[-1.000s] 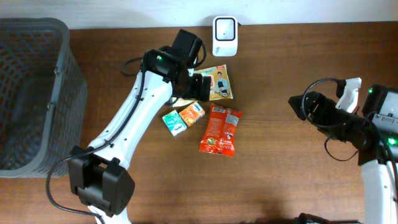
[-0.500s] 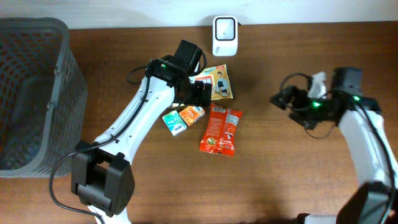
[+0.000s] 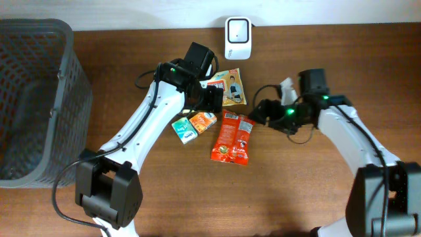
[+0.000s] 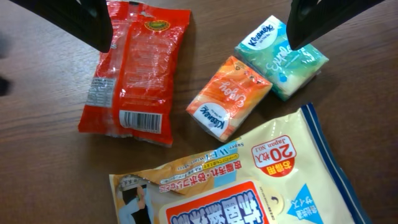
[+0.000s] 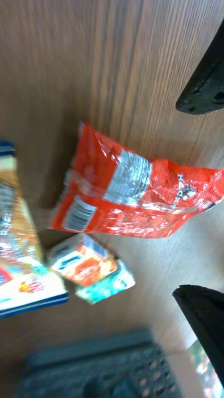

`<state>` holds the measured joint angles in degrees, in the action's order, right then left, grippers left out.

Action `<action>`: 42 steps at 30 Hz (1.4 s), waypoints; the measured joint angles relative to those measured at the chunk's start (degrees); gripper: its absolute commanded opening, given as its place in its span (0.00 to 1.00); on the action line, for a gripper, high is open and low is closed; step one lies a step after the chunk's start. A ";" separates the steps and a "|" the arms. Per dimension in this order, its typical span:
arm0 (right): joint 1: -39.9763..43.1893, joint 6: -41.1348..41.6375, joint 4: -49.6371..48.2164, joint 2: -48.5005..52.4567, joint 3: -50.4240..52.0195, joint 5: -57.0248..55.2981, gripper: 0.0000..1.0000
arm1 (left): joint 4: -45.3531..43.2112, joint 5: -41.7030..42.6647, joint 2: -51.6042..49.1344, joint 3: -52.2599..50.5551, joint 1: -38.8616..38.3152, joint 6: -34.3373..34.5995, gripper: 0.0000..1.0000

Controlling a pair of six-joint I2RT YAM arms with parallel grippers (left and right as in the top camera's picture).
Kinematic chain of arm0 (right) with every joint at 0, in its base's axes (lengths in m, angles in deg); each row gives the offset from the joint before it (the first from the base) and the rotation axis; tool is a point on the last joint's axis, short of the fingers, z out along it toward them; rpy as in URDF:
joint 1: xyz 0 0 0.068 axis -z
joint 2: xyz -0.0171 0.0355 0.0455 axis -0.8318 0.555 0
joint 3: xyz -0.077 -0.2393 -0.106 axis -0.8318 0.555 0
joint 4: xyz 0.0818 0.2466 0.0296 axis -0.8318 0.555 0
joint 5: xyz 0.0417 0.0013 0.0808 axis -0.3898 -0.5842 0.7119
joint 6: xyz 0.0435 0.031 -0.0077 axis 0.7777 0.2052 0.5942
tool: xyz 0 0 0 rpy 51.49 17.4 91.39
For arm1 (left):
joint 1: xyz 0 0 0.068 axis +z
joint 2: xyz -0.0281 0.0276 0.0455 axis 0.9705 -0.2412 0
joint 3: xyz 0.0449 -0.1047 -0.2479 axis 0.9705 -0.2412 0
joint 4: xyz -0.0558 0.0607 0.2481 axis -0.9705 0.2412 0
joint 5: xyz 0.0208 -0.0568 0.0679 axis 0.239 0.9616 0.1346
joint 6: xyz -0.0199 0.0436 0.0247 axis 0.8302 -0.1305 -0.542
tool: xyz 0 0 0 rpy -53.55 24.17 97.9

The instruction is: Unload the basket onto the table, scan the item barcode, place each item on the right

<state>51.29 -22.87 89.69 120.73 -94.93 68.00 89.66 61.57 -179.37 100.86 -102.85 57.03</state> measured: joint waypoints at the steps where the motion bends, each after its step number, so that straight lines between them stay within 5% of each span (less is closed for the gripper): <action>1: -1.07 -0.02 -0.20 0.57 0.07 -0.26 0.88 | 0.00 0.28 0.00 0.00 0.00 0.00 0.84; 8: -6.51 1.77 -0.59 3.41 0.37 -5.35 0.88 | 0.00 3.76 0.00 0.00 -0.07 -0.22 0.58; 11: -6.69 2.21 -0.70 4.15 0.37 -6.78 0.89 | 0.00 5.40 -0.15 0.00 -0.74 -0.22 0.56; 13: -6.69 2.43 -0.72 4.17 0.37 -7.41 0.97 | -0.04 5.88 -0.92 0.00 -1.77 -0.26 0.59; 14: -6.67 2.75 -0.66 4.17 0.37 -7.50 0.99 | -0.04 6.32 -2.01 0.00 -2.62 -0.26 0.70; 18: -4.04 2.97 3.87 4.20 0.20 -7.28 0.98 | -0.28 9.11 -8.33 0.00 -6.01 -1.49 0.88; 29: 14.45 -1.33 11.13 4.37 -3.13 2.84 0.98 | -0.44 12.83 -12.76 -0.35 -3.74 -5.73 0.93; 38: 20.33 -4.02 10.67 4.37 -3.19 13.18 0.98 | -0.98 22.86 -19.02 -0.22 -2.95 -8.55 0.64; 42: 20.33 -6.43 11.74 4.39 -3.17 13.44 0.99 | -1.57 27.34 -20.09 -0.22 -2.84 -9.62 0.32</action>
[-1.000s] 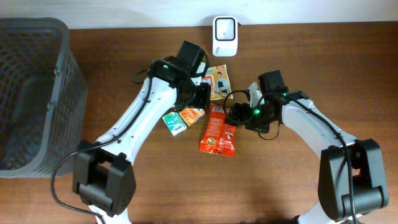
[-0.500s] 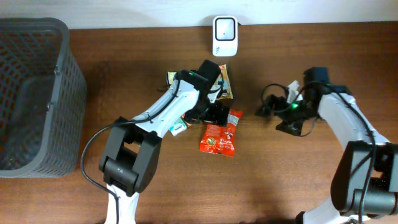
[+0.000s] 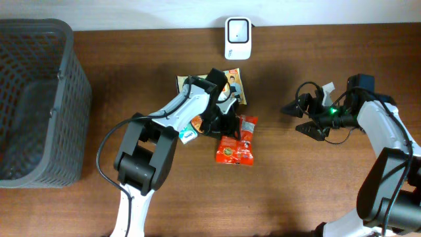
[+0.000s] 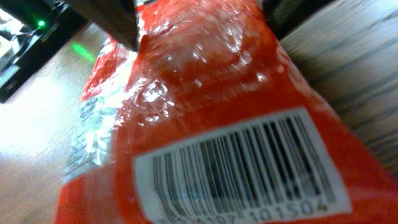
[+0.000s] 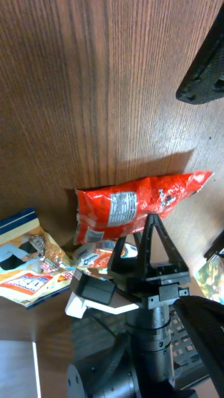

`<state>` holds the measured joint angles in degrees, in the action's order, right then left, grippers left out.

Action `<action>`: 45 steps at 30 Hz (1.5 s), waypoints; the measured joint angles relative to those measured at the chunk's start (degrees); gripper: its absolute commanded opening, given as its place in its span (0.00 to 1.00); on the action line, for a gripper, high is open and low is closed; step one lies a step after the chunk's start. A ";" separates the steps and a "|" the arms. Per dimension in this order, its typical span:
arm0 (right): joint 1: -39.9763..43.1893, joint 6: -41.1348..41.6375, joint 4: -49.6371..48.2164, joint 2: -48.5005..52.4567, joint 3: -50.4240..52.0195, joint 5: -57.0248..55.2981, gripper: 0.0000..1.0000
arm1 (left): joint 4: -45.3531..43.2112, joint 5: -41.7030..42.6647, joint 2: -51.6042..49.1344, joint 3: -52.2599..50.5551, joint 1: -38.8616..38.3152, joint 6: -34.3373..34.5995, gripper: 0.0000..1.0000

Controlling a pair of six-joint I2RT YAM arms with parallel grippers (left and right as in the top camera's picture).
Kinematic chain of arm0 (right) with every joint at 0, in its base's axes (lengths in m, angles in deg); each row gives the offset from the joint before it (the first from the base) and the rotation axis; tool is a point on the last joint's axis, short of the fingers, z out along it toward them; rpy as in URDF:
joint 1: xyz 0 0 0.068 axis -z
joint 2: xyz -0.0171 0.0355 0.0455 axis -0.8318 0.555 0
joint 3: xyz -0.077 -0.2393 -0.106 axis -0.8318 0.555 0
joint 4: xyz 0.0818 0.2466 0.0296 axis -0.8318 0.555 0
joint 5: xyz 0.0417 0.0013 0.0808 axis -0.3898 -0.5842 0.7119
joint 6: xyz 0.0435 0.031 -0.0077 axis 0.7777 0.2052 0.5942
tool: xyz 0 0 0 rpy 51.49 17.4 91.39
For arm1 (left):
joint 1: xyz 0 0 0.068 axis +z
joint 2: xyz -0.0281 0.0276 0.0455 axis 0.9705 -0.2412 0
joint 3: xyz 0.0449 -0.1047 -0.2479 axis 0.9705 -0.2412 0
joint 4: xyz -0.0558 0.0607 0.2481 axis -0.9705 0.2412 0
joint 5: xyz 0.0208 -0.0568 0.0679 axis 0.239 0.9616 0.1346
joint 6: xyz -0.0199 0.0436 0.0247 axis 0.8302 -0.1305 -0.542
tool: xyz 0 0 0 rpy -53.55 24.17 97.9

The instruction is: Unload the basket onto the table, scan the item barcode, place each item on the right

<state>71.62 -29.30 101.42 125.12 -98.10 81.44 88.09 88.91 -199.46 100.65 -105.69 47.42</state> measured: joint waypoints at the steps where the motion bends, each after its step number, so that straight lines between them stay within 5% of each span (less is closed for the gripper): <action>1: 0.00 -0.33 0.07 0.00 0.00 0.00 0.98 | -0.07 0.57 -0.33 0.00 -0.02 -0.31 0.26; 5: 0.00 -0.85 0.13 0.00 0.00 0.00 0.98 | -0.35 2.95 -0.63 0.02 -0.02 -0.98 0.00; 13: 0.00 -2.36 0.20 0.00 0.00 0.00 0.98 | 7.39 -0.72 -0.31 5.20 0.81 -1.53 0.00; 23: 0.00 -2.62 0.37 0.00 0.00 0.00 0.98 | 21.77 -40.28 -1.16 29.66 0.66 -1.29 0.00; 30: 0.00 -2.58 0.37 0.00 -0.02 -0.61 0.98 | 22.82 -62.60 -1.18 31.10 -5.46 0.39 0.00; 39: 0.00 -2.58 2.08 0.00 -0.02 -0.94 0.98 | 20.20 -68.98 -1.18 25.16 -13.44 11.98 0.00; 45: 0.00 -3.06 3.15 0.00 -0.02 -0.98 0.98 | 14.45 -70.05 -2.69 18.62 -18.49 15.65 0.24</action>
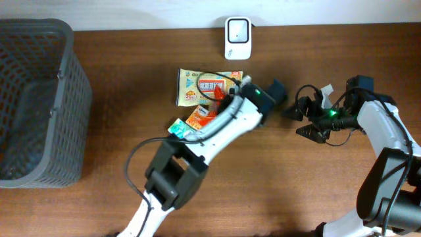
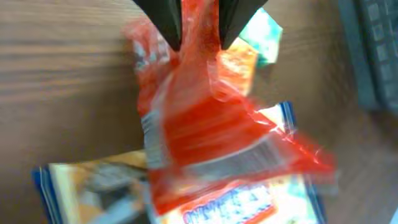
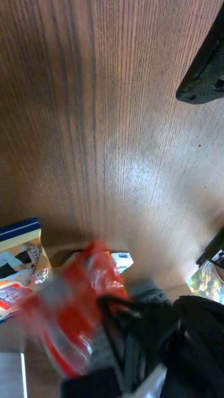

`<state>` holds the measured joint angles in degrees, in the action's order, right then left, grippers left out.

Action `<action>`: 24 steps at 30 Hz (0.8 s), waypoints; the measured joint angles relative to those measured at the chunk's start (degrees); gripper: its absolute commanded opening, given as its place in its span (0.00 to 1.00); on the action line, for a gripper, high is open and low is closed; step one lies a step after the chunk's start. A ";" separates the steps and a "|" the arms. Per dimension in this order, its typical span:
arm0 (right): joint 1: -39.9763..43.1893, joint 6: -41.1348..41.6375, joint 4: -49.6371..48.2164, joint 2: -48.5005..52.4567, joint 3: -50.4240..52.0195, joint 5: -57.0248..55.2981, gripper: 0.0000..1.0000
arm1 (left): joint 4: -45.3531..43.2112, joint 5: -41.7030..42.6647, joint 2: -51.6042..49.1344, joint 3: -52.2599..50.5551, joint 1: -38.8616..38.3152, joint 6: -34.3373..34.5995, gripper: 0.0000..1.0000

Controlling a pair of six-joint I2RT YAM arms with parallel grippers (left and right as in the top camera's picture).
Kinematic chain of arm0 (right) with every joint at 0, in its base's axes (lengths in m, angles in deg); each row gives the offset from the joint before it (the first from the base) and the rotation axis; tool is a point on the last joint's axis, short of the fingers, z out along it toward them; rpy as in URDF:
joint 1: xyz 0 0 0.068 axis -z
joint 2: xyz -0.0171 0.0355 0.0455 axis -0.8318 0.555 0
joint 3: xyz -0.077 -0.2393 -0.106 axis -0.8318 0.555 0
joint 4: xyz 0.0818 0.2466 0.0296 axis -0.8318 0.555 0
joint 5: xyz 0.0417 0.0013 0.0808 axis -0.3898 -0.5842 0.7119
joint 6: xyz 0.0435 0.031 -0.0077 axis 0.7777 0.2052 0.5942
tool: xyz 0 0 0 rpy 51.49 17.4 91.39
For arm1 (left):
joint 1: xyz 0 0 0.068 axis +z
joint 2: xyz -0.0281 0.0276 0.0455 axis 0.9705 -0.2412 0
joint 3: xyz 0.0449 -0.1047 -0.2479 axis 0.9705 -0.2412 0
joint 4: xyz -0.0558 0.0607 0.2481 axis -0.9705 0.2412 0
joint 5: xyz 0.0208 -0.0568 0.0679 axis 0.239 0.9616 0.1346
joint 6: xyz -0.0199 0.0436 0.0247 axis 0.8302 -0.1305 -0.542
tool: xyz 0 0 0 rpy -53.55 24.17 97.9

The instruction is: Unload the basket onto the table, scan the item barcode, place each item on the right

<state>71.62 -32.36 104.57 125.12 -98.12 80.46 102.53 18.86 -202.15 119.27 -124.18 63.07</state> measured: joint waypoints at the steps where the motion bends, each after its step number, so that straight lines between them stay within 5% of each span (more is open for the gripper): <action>1: 0.02 -0.28 0.22 0.00 0.00 -0.13 0.98 | -0.02 -0.02 -0.66 -0.20 -1.14 0.28 0.25; 4: 0.02 -0.70 0.70 0.00 0.00 -0.13 0.98 | 0.00 2.29 -1.46 -0.42 -3.34 0.59 0.32; 9: 0.02 -0.83 0.83 0.00 0.00 -0.13 0.98 | 2.73 10.84 -1.46 3.23 -2.93 0.76 0.24; 14: 0.02 -0.81 0.87 0.00 0.00 -0.13 0.98 | 8.09 14.62 -1.07 13.00 0.61 0.68 0.34; 16: 0.02 -0.83 0.87 0.00 0.00 -0.13 0.98 | 10.29 15.28 -0.04 16.55 2.82 0.72 0.63; 20: 0.02 -1.05 0.87 0.00 0.00 -0.13 0.98 | 16.00 19.45 2.89 19.76 8.35 0.92 0.95; 24: 0.02 -1.27 0.79 0.00 0.00 -0.13 0.98 | 18.45 33.29 3.65 19.58 16.39 -1.99 0.99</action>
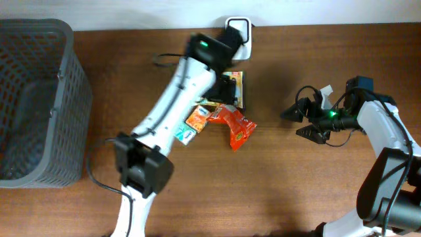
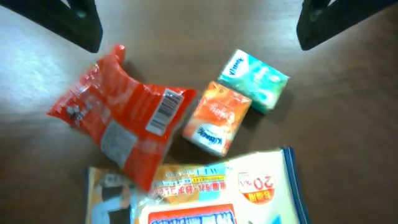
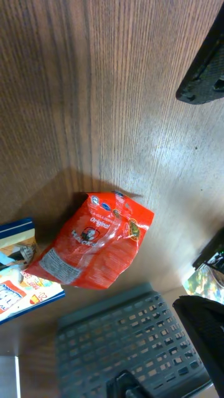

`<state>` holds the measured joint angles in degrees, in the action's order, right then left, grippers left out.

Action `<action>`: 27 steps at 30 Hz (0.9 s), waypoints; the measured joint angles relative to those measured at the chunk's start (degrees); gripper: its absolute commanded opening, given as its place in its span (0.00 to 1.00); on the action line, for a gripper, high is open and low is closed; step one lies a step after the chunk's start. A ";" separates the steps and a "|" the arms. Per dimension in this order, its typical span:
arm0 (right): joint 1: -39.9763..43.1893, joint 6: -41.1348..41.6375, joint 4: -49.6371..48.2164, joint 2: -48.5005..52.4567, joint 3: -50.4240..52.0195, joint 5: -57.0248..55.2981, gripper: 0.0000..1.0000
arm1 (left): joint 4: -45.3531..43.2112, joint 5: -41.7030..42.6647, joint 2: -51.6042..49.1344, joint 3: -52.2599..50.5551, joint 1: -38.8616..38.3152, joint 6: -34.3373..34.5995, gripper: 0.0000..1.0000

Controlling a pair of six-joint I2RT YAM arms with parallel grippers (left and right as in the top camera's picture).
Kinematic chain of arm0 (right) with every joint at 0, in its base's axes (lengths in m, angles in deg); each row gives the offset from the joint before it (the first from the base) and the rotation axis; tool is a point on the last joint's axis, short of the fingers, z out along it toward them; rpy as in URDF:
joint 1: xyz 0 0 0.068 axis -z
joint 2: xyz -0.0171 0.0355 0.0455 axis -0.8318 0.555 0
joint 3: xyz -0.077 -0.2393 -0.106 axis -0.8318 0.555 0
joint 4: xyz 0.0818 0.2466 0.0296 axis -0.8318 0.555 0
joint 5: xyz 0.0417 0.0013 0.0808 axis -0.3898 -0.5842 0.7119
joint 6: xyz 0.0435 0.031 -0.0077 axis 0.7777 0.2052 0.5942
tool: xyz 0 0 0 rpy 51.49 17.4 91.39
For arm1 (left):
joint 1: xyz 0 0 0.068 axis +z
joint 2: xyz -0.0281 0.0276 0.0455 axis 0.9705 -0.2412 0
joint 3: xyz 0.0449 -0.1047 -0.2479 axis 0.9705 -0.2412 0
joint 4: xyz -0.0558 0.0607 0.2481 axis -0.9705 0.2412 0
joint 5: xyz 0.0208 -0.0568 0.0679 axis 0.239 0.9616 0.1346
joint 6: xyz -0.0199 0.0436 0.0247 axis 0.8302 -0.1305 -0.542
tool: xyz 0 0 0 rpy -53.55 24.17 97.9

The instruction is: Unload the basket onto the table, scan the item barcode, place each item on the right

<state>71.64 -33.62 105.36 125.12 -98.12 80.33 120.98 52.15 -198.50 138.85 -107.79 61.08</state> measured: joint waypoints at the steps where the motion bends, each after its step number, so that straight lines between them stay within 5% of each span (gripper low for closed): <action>1: 0.00 0.02 -0.02 0.00 0.00 -0.02 0.98 | 0.02 3.13 0.00 -0.26 1.29 -0.94 1.00; 5: 0.00 -0.70 -0.11 0.00 0.00 -0.15 0.98 | 1.51 19.45 0.00 -2.99 5.90 -6.91 0.99; 10: 0.00 -1.09 -0.11 0.00 0.00 -0.20 0.98 | 1.68 29.73 0.04 -7.76 5.31 -12.09 0.99; 18: 0.00 -1.25 -0.11 0.00 0.00 -0.20 0.98 | -9.88 37.70 0.04 -21.97 3.58 -14.23 0.99; 23: 0.00 -1.25 -0.13 0.00 0.00 -0.22 0.98 | -25.22 40.28 0.07 -32.17 3.80 -13.03 1.00; 27: 0.00 -1.27 -0.13 0.00 -0.02 -0.20 0.98 | -32.00 40.57 0.04 -35.89 3.80 -12.31 0.90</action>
<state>71.64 -34.89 105.23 125.12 -98.14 80.13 88.98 92.72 -198.45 102.96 -103.98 48.77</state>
